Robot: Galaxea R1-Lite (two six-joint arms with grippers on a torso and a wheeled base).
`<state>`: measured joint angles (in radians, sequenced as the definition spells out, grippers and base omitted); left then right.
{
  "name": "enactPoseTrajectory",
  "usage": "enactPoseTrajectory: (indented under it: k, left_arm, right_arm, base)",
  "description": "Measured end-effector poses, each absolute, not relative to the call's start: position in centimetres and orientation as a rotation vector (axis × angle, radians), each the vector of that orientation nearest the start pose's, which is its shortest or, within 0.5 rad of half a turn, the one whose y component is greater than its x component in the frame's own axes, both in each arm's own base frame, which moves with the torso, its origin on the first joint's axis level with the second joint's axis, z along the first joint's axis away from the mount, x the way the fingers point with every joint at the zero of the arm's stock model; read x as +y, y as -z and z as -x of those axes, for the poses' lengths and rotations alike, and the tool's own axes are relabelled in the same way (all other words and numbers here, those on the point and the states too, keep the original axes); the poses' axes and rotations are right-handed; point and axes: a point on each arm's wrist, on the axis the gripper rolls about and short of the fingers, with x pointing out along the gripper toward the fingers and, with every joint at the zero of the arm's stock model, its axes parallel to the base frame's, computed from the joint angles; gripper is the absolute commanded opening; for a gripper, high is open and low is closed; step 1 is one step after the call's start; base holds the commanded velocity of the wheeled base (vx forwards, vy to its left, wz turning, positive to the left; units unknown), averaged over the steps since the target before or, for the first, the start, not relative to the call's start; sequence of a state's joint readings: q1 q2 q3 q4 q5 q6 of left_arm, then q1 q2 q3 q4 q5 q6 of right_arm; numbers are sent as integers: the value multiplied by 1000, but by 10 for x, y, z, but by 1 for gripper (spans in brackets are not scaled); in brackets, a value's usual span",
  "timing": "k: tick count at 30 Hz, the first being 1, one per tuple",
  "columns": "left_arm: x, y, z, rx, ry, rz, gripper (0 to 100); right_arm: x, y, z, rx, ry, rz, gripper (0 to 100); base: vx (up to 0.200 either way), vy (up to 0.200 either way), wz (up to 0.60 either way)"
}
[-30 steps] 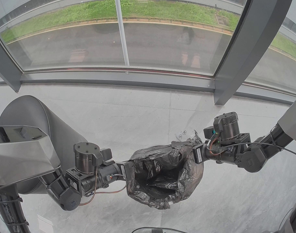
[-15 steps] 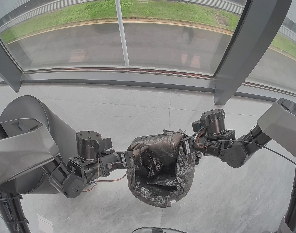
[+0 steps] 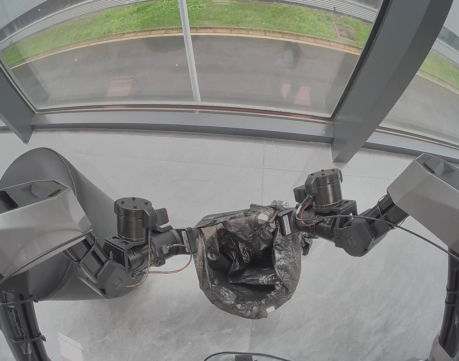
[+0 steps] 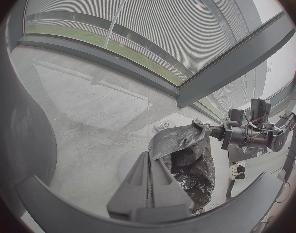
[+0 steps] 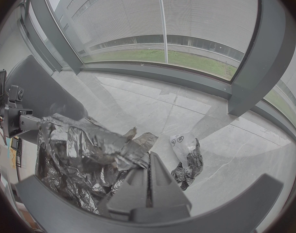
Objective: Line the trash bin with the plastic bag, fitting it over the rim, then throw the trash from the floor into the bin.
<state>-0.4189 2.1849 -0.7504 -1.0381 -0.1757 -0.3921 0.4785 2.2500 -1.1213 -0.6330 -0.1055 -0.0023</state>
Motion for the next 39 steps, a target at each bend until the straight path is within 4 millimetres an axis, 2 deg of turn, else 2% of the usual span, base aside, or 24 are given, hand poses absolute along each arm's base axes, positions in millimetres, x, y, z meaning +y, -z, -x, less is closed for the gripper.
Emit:
enactPoseTrajectory:
  k: [15,16,18,19,39]
  left_arm:
    - [-150,-38,-337,513,484,324,0]
    - [-150,-38,-337,512,482,323,0]
    - [-150,-37,-337,515,480,322,0]
    - [-149,-37,-337,517,478,320,100]
    - [-149,-40,-335,515,477,318,100]
  right_arm:
    - [187,-58,-378,479,-352,143,0]
    - [187,-58,-378,480,-352,143,100]
    - [187,-57,-378,481,-351,144,100]
    - [187,-57,-377,481,-351,144,100]
    - [183,-60,-380,473,-337,129,100]
  base:
    - [0,0,0]
    - [0,0,0]
    - [0,0,0]
    - [0,0,0]
    - [0,0,0]
